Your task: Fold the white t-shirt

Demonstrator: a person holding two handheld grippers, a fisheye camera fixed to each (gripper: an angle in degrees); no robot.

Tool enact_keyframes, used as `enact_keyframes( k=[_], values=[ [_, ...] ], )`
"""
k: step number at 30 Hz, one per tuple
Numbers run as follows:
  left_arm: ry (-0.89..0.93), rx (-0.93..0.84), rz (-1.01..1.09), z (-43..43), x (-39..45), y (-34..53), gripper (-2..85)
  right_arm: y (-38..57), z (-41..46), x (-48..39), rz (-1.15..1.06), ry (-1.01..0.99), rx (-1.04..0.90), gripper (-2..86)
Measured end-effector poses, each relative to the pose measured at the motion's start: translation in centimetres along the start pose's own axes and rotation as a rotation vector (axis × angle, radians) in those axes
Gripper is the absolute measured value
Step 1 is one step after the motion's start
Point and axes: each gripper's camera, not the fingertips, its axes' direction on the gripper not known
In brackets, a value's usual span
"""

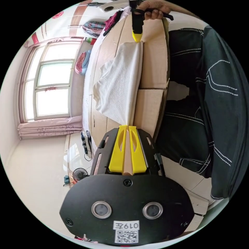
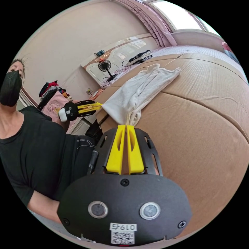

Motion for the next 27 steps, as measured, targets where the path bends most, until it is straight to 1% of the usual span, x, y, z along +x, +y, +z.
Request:
enact_keyframes(
  k=[3, 8, 10, 12, 13, 15, 18, 20, 22, 24, 27],
  values=[
    [0.052, 0.05, -0.075, 1.0, -1.0, 2.9, 1.0, -0.8, 0.8, 0.3, 0.009, -0.007, -0.002, 0.1],
    [0.119, 0.048, -0.177, 4.4, -2.7, 7.5, 0.9, -2.6, 2.2, 0.1, -0.007, 0.001, -0.005, 0.4],
    [0.146, 0.105, -0.272, 5.4, -4.1, 9.0, 0.9, -3.3, 2.5, -0.5, -0.032, 0.016, -0.005, 0.5],
    [0.171, 0.166, -0.462, 7.3, -6.5, 10.8, 0.8, -3.9, 2.6, -0.9, -0.049, 0.009, 0.009, 0.7],
    [0.178, 0.164, -0.503, 8.1, -7.0, 11.2, 0.8, -4.4, 2.5, -0.8, -0.047, 0.016, 0.012, 0.9],
    [0.195, 0.14, -0.66, 11.4, -8.7, 12.6, 0.7, -5.2, 2.2, -0.7, -0.036, 0.06, 0.018, 1.4],
    [0.237, 0.123, -0.788, 15.7, -10.2, 13.8, 0.7, -7.3, 1.2, -0.5, -0.01, 0.103, 0.06, 3.3],
    [0.279, 0.153, -0.86, 18.0, -10.9, 14.5, 0.7, -10.5, 0.7, -0.2, 0.008, 0.119, 0.13, 5.8],
    [0.312, 0.192, -0.903, 20.0, -11.4, 14.8, 0.6, -14.0, 1.4, 0.3, 0.028, 0.145, 0.14, 6.0],
    [0.336, 0.219, -0.919, 22.6, -11.7, 14.9, 0.6, -17.7, 3.0, 1.1, 0.028, 0.163, 0.135, 6.3],
    [0.385, 0.193, -0.923, 26.2, -12.1, 15.0, 0.7, -23.9, 6.6, 3.8, 0.053, 0.145, 0.057, 7.7]
  ],
)
